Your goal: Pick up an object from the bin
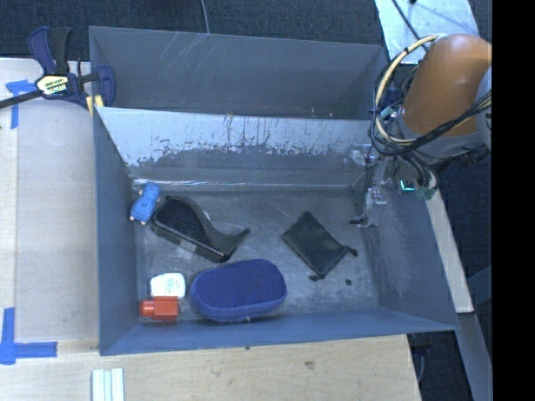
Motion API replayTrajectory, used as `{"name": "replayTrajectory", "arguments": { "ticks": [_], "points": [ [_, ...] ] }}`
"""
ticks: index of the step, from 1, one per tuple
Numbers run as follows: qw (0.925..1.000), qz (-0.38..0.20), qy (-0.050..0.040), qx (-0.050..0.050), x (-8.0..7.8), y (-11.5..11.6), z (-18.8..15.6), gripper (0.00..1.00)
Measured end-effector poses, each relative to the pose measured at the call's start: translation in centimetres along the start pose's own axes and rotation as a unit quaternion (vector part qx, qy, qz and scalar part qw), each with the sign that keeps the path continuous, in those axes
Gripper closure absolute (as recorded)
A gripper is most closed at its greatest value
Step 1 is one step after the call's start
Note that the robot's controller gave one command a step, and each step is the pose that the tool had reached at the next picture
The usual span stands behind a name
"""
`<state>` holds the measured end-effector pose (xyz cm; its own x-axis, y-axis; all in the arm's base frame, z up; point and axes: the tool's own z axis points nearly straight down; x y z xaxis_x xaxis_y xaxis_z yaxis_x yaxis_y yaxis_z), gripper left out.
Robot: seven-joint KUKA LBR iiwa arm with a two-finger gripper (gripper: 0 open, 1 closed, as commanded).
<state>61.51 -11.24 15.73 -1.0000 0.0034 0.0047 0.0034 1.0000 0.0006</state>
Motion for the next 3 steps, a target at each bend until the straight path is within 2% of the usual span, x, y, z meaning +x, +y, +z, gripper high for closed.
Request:
{"name": "replayTrajectory", "arguments": {
  "ticks": [1,2,3],
  "points": [
    [0.9896,0.144,-0.0013,0.000,2.2,3.8,8.9,0.00],
    [0.9921,0.125,-0.0023,-0.001,6.8,11.4,5.6,0.00],
    [0.9983,0.059,-0.0058,0.001,6.0,8.3,5.4,0.00]
  ]
}}
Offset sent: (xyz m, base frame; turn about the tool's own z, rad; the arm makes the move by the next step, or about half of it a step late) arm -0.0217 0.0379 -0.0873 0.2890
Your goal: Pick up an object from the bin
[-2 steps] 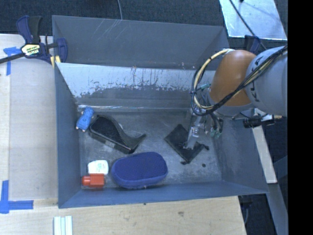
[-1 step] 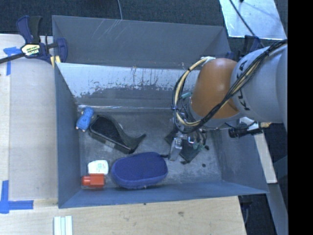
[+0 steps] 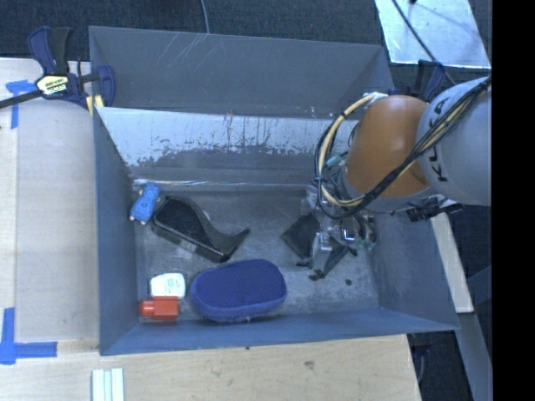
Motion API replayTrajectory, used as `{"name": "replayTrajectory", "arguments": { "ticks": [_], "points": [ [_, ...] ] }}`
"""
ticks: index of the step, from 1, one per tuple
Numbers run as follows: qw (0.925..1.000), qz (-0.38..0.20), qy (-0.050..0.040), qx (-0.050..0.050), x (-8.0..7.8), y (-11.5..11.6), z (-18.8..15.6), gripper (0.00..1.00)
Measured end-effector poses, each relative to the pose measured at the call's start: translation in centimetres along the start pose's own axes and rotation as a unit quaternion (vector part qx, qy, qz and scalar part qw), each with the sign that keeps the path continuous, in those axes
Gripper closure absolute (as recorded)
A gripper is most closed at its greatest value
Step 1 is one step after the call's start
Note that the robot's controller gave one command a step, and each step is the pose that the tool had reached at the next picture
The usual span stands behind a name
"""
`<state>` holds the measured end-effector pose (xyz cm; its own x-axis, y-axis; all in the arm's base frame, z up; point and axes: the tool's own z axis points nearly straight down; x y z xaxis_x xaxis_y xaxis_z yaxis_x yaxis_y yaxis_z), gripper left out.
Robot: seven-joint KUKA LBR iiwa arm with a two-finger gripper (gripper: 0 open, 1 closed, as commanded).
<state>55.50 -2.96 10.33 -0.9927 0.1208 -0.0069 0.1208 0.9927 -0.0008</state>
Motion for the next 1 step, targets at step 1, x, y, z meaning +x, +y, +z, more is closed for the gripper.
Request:
{"name": "replayTrajectory", "arguments": {
  "ticks": [1],
  "points": [
    [0.9992,0.039,0.0037,0.000,0.69,-0.68,3.44,0.00]
  ]
}}
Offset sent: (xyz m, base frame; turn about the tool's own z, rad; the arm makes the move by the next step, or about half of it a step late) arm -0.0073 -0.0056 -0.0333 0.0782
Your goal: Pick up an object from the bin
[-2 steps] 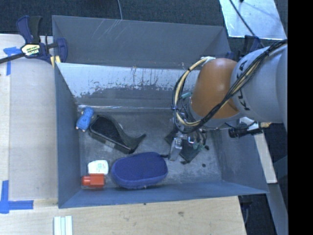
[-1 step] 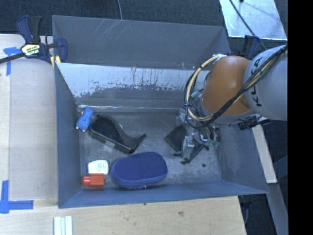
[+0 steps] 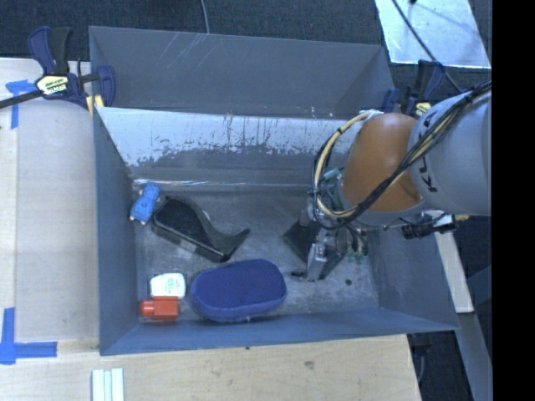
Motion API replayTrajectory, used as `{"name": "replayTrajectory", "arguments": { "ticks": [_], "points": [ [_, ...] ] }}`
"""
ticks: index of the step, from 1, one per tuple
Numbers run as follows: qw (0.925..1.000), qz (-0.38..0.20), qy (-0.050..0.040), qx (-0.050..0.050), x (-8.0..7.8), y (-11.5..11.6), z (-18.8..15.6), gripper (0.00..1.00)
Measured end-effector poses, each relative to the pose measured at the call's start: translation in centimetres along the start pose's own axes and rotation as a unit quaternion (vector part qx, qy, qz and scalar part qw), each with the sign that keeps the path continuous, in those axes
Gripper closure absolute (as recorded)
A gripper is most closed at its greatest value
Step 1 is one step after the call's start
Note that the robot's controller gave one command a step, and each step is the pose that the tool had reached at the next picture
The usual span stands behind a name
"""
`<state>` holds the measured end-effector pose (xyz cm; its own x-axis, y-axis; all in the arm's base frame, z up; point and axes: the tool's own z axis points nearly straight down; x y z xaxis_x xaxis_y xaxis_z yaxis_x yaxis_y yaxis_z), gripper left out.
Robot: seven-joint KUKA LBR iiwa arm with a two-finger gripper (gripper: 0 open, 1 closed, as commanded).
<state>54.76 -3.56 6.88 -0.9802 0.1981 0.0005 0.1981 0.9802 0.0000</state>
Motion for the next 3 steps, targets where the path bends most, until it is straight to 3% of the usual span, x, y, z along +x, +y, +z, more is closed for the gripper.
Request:
{"name": "replayTrajectory", "arguments": {
  "ticks": [1,2,3],
  "points": [
    [1.0000,-0.001,-0.0007,0.000,-0.1,0.0,0.0,0.00],
    [1.0000,-0.001,-0.0016,0.000,-0.1,0.0,-0.1,1.00],
    [1.0000,-0.001,-0.0037,0.000,-0.3,0.0,-3.5,1.00]
  ]
}}
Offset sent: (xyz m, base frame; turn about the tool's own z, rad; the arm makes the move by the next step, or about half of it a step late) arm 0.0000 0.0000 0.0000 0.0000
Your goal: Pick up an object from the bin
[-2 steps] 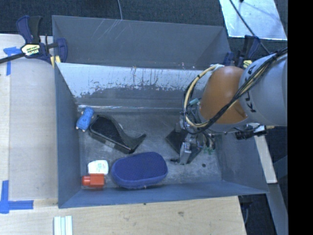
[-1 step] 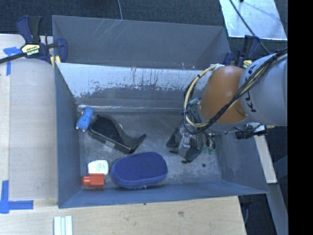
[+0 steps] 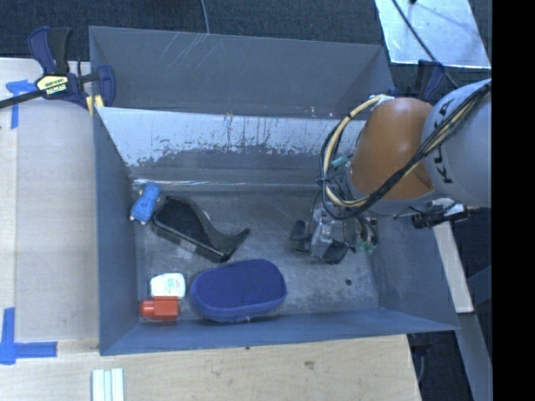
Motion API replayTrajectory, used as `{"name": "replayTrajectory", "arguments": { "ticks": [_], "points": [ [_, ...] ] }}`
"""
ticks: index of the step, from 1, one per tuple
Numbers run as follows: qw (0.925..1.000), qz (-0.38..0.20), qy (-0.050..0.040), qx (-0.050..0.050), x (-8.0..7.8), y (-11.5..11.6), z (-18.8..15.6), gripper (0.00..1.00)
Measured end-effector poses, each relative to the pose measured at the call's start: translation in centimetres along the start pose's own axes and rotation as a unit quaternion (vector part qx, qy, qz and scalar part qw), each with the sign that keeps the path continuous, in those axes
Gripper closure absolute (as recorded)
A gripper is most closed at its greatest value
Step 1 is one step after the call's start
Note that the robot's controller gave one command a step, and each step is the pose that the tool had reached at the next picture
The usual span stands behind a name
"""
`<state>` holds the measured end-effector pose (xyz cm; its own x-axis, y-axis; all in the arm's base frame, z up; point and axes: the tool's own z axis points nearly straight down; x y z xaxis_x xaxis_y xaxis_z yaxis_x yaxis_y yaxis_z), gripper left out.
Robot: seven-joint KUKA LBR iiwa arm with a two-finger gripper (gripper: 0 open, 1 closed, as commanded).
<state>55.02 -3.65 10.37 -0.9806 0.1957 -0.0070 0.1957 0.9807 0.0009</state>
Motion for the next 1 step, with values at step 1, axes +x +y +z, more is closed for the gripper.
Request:
{"name": "replayTrajectory", "arguments": {
  "ticks": [1],
  "points": [
    [1.0000,-0.001,-0.0001,0.000,-0.21,-0.03,-2.74,1.00]
  ]
}}
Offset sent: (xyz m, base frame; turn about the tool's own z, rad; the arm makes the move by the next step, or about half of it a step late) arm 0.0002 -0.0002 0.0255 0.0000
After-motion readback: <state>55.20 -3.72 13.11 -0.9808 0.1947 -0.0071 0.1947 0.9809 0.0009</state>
